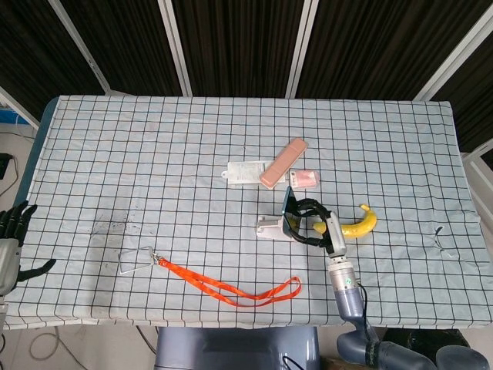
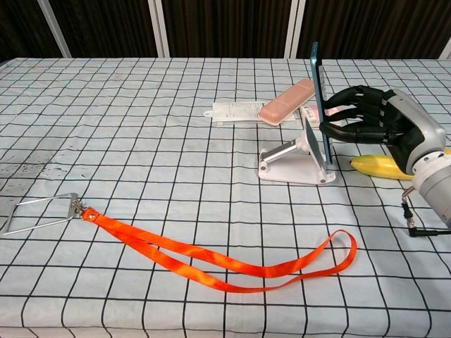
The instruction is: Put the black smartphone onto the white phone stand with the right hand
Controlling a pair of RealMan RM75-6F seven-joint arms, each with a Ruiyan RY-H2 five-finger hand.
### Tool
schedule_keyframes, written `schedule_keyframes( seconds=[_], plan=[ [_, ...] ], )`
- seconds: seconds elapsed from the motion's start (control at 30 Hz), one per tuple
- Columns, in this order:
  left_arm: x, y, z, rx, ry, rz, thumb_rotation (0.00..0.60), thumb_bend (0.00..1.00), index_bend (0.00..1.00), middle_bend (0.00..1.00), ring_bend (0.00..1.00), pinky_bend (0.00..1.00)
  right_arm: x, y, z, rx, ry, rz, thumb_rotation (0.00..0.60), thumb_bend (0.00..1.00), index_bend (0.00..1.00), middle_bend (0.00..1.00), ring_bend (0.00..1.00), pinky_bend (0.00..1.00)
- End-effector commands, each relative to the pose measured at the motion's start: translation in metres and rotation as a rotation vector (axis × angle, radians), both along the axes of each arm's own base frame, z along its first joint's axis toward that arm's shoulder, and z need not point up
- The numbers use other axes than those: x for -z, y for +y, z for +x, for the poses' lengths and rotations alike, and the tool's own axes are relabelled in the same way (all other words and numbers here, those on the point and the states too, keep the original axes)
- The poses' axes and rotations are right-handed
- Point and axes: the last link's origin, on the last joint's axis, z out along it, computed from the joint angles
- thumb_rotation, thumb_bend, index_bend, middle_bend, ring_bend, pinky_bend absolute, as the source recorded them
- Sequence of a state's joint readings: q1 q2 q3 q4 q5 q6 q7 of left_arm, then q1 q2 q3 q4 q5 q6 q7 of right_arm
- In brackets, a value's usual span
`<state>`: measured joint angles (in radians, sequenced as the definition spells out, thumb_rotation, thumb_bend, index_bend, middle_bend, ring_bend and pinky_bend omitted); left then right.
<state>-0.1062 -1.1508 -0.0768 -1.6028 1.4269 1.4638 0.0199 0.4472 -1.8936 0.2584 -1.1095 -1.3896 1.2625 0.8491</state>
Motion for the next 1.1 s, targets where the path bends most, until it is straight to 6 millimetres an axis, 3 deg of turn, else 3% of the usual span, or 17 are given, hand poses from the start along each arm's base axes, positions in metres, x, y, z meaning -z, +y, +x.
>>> schedule_keyframes(
  seconds=[0.03,1.1],
  plan=[
    [0.000,0.000,0.000,0.000,0.000,-0.001,0.600,0.00,0.00,0.00,0.00,0.00,0.002,0.000,-0.002,0.007,-0.002,0.001,0.600,0.43,0.47,0.53,0.42,0.40],
    [0.000,0.000,-0.001,-0.007,-0.003,-0.003,0.600,0.00,0.00,0.00,0.00,0.00,0.017,0.002,-0.007,0.030,0.019,0.024,0.600,0.44,0.47,0.51,0.39,0.38]
  ],
)
